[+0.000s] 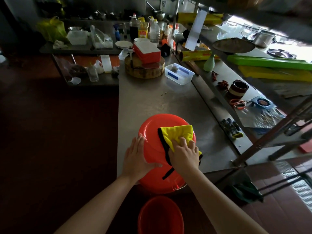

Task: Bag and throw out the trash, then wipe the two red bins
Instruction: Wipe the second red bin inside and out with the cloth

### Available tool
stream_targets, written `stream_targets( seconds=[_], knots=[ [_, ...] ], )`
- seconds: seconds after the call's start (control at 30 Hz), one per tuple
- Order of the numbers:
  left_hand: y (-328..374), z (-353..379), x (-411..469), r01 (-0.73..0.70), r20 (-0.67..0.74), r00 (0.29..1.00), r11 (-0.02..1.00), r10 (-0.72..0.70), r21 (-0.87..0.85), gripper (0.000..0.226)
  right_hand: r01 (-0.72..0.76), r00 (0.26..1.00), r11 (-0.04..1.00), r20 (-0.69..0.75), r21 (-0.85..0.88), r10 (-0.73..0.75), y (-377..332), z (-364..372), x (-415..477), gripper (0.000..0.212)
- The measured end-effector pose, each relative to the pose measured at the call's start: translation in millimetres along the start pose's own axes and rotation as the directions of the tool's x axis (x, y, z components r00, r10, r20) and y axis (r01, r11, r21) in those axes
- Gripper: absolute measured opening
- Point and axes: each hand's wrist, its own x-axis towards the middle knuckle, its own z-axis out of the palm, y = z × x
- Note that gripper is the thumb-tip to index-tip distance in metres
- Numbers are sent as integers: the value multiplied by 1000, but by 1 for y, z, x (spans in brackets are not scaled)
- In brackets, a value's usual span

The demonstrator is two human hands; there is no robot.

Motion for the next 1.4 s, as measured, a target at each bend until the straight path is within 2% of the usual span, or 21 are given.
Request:
stream_targets(
  seconds=[0.23,0.47,0.6,0.7,0.77,0.87,0.97,1.07,1.13,1.23,1.4],
  knots=[
    [-6,5,-1,-34,-94,995,999,34,0,116,101,994,995,32,24,-102,-51,12,-20,44],
    [-8,7,3,-47,-20,999,999,47,-5,116,65,995,997,71,43,-67,-67,7,16,42],
    [-11,8,0,-62,12,998,994,63,-91,128,46,995,999,92,17,-47,-84,5,53,45],
    [-8,6,2,-34,20,999,998,35,-46,134,15,994,1000,104,11,-16,-95,0,83,46],
    [-5,4,3,-12,21,1000,994,15,-105,135,1,992,1000,122,2,-1,-98,-4,95,47],
    [-5,5,2,-20,19,1000,991,23,-132,135,26,992,999,122,-30,-22,-94,-5,89,47],
    [-9,7,0,-31,-4,1000,989,31,-145,133,109,990,993,90,-45,-104,-85,-1,63,44],
    [-10,11,2,-47,-16,999,997,47,-59,125,157,982,987,112,-30,-153,-73,1,35,44],
    [-8,14,4,-3,-35,999,1000,2,-31,119,168,980,985,114,-43,-162,-63,-1,21,45],
    [-5,15,4,25,-40,999,998,-27,-63,133,169,981,983,112,-76,-160,-47,-3,8,46],
    [-6,13,2,-14,-91,996,996,5,-92,132,170,985,978,3,-122,-171,-32,1,-2,66]
  ],
)
